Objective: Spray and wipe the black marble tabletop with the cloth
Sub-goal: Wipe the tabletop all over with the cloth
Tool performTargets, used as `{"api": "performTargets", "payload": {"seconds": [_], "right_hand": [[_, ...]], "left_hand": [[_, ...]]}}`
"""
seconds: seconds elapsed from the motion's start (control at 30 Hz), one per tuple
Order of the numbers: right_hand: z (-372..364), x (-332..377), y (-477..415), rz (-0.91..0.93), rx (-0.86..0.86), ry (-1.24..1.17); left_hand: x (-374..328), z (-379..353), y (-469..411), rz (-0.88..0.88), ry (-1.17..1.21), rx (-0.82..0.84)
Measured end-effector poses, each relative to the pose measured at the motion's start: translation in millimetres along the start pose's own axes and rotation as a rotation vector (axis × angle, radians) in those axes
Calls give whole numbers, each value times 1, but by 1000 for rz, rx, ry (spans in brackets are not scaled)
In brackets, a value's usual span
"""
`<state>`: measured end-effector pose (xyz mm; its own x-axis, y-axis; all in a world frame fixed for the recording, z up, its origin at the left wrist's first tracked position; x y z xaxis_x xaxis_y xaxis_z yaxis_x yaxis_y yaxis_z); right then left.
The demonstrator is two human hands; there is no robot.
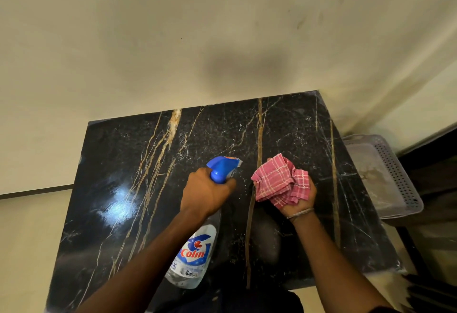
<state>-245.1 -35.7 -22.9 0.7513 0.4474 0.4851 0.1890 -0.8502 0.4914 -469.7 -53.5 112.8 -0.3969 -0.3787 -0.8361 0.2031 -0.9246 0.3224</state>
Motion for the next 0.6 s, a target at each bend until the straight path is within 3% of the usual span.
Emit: {"api": "performTargets", "payload": {"seconds": [0.23, 0.4, 0.6], "right_hand": [[-1, 0, -2, -31, 37, -11], [-2, 1, -3, -32, 57, -5], [-16, -3, 5, -75, 87, 44]], "left_hand": [[2, -2, 3, -3, -41, 25], [8, -19, 6, -4, -88, 198], [-10, -25, 3, -35, -57, 129]]}}
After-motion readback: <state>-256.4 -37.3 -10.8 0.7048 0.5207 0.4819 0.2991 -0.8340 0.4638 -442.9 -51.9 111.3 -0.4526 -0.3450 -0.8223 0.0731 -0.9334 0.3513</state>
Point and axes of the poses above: each hand's wrist, its own y-axis away from the middle knuckle, its own z-axis out of the back of the hand, x = y × z, the point moved 6 cm from there along -y, towards the middle knuckle, and after that the axes turned 13 degrees about y, right-handed, at the moved point
